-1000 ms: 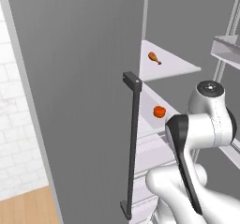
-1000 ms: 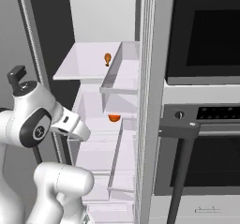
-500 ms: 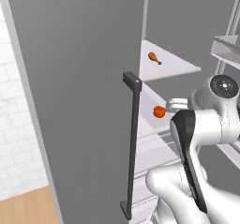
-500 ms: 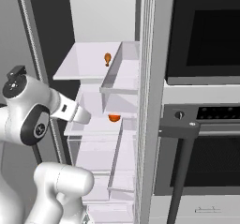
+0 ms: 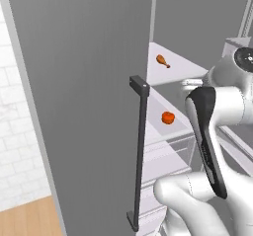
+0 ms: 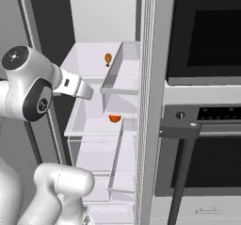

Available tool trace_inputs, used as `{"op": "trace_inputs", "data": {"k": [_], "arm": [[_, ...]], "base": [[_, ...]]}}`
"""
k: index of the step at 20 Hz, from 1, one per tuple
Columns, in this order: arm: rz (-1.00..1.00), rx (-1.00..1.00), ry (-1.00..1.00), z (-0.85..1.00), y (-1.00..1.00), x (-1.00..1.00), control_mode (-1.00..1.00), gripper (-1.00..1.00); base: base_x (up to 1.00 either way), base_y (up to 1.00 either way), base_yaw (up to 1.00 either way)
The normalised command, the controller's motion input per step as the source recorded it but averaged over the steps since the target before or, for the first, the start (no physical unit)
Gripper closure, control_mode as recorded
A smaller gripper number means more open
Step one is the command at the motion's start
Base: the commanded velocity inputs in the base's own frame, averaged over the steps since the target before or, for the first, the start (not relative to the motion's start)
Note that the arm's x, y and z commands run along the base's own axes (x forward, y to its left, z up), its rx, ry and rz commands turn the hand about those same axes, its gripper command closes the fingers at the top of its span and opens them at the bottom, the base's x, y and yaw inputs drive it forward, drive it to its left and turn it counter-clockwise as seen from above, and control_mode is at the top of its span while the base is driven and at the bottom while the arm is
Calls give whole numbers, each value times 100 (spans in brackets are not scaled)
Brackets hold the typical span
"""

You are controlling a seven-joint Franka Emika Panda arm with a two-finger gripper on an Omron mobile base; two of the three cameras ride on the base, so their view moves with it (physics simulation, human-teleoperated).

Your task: Place one squash and one chicken drumstick in each tupperware on the nearby counter, to pack two identical lunches.

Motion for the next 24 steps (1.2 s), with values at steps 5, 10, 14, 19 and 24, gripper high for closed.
{"op": "trace_inputs", "data": {"k": [5,10,14,19,24], "arm": [[10,0,-11,1,0,34,-100,-100],[8,0,-6,1,0,50,-100,-100],[9,0,-3,17,0,48,-100,-100],[3,0,0,21,0,41,-100,-100],[0,0,3,0,0,45,-100,-100]], "base": [[0,0,0],[0,0,0],[0,0,0],[0,0,0],[0,0,0]]}}
